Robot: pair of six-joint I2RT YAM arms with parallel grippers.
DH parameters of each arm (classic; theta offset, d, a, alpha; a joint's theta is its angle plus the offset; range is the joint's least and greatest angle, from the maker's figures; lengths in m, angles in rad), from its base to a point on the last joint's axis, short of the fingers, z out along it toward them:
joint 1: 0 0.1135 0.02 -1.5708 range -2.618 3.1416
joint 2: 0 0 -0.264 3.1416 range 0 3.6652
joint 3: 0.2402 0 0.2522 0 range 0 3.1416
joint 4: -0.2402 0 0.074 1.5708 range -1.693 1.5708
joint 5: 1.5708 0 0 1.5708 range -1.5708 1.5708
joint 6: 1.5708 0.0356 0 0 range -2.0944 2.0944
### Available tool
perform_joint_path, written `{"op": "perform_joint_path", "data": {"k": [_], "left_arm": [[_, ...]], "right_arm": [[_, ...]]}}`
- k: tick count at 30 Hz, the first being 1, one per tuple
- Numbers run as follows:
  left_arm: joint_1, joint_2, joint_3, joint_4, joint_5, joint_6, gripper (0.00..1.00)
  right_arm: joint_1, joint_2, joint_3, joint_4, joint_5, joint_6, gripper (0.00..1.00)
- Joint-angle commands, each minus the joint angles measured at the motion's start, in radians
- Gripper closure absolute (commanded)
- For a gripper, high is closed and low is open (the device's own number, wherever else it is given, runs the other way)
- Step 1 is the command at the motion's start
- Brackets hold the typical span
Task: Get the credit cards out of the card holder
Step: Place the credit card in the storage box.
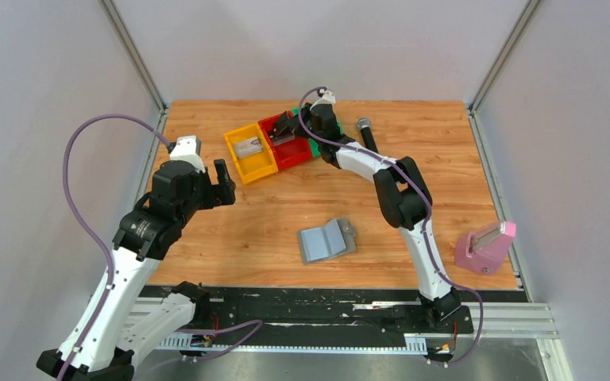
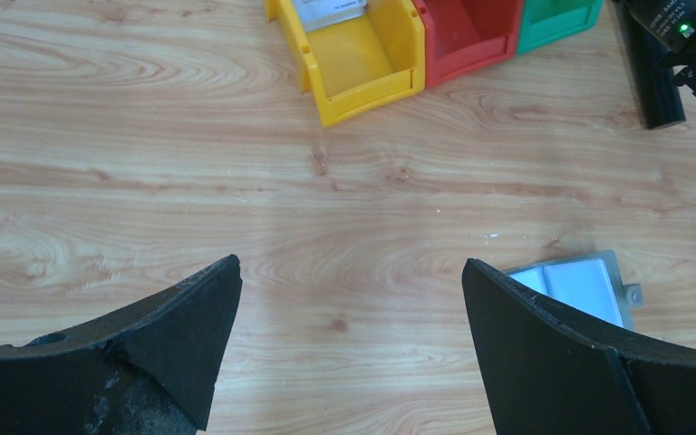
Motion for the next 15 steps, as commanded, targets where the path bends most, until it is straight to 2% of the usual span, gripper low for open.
{"op": "perform_joint_path", "data": {"k": [1,10,15], "left_arm": [[0.003,-0.009,0.008,0.012,-0.008,0.013,0.00],[0.003,-0.012,0.007,0.007,-0.010,0.011,0.00],[0.003,-0.012,0.006,0.005,-0.010,0.009,0.00]], "right_arm": [[0.002,0.043,0.089,-0.029,-0.010,-0.013,1.00],[0.000,0.091,0.139,-0.058,-0.055,0.002,1.00],[-0.001,0.116,0.158,-0.067,-0.053,0.000,0.95]]}}
